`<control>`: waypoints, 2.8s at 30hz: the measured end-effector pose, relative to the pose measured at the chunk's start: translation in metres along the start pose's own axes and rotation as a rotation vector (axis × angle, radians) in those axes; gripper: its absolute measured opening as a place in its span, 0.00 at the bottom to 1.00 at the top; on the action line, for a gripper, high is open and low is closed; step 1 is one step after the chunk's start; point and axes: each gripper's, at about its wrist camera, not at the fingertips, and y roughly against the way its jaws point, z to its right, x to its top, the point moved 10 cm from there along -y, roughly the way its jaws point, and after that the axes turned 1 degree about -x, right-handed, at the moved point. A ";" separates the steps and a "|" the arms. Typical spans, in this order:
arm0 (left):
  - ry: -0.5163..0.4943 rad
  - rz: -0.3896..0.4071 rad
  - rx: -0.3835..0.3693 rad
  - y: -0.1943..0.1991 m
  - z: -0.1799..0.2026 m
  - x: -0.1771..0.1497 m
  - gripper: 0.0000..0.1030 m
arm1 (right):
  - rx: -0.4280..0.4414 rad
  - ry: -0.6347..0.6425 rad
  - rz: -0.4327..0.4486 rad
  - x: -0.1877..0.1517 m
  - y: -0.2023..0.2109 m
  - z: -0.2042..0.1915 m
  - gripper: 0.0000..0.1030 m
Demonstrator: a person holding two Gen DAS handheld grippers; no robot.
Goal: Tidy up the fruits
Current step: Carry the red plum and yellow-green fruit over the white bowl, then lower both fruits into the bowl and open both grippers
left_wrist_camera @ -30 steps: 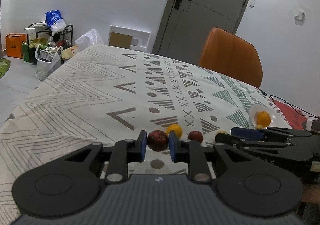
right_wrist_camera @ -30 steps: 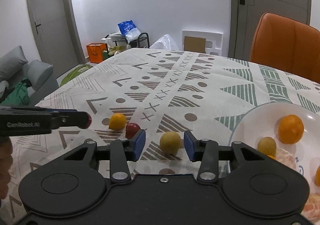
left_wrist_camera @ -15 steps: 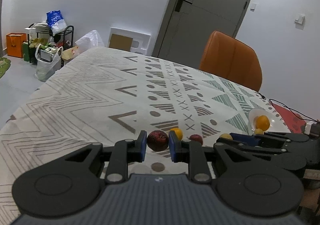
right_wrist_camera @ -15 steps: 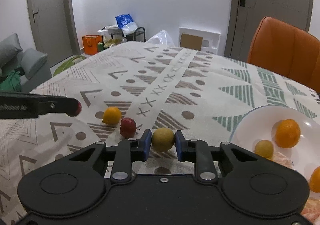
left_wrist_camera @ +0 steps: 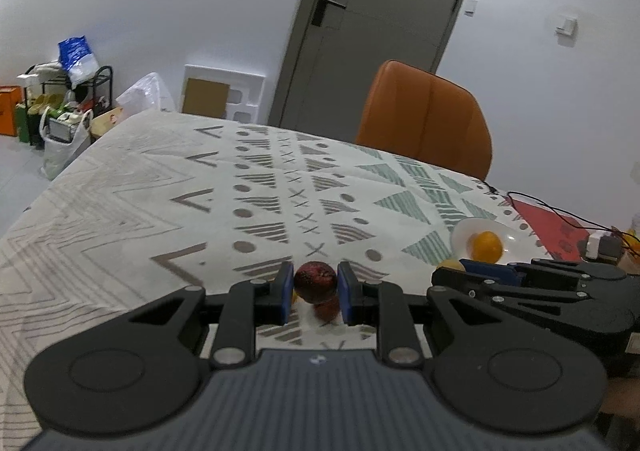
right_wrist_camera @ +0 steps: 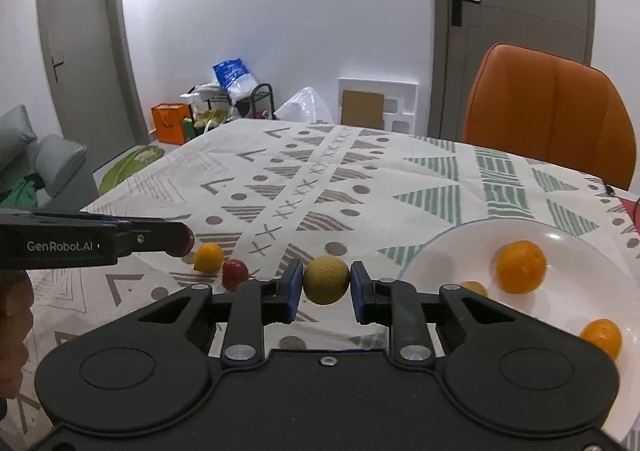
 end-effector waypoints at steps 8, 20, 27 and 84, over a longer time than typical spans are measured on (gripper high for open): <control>-0.038 0.005 -0.038 -0.004 0.025 0.005 0.21 | -0.035 -0.030 0.028 0.002 0.014 0.020 0.23; -0.094 -0.010 -0.083 -0.017 0.061 0.006 0.21 | -0.085 -0.095 0.052 -0.004 0.028 0.056 0.23; -0.122 -0.011 -0.105 -0.025 0.081 0.010 0.21 | -0.118 -0.129 0.064 -0.007 0.034 0.080 0.23; -0.331 -0.072 -0.267 -0.061 0.226 -0.011 0.25 | -0.235 -0.329 0.125 -0.061 0.092 0.176 0.30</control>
